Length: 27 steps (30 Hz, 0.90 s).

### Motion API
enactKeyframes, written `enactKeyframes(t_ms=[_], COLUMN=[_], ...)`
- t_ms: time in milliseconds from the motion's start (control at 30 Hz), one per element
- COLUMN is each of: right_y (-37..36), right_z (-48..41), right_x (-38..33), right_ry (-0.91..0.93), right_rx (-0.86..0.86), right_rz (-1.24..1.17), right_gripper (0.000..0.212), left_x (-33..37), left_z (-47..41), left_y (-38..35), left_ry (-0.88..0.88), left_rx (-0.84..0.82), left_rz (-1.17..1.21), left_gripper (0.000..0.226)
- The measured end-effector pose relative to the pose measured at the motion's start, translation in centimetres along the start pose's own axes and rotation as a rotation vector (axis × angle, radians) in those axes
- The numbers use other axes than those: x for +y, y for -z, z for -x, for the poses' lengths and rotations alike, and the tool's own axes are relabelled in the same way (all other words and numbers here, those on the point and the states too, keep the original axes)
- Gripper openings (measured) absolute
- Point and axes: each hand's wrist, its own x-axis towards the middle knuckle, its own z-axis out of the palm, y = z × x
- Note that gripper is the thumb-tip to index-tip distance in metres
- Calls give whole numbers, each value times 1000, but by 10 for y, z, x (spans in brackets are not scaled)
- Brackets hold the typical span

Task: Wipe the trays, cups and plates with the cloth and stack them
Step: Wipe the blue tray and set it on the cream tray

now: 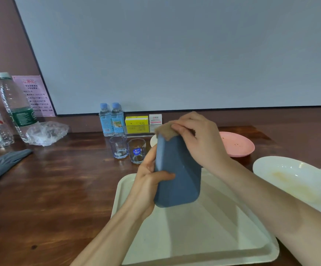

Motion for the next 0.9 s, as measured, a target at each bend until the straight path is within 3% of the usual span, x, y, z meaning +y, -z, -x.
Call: enactKeyframes(t_ms=[133, 433, 700, 900], right_y=[10, -3, 10, 6], right_z=[7, 8, 30, 52], right_x=[17, -3, 20, 1], right_ry=[-65, 144, -238, -375], right_rx=[42, -30, 152, 314], right_rz=[10, -19, -185, -377], right_gripper=[18, 23, 24, 25], left_x=[2, 0, -1, 6], left_z=[0, -2, -5, -4], left_y=[1, 4, 9, 6], left_ry=[-3, 1, 36, 39], left_rx=[-27, -54, -82, -42], left_rz=[43, 58, 209, 390], left_gripper=[72, 69, 73, 70])
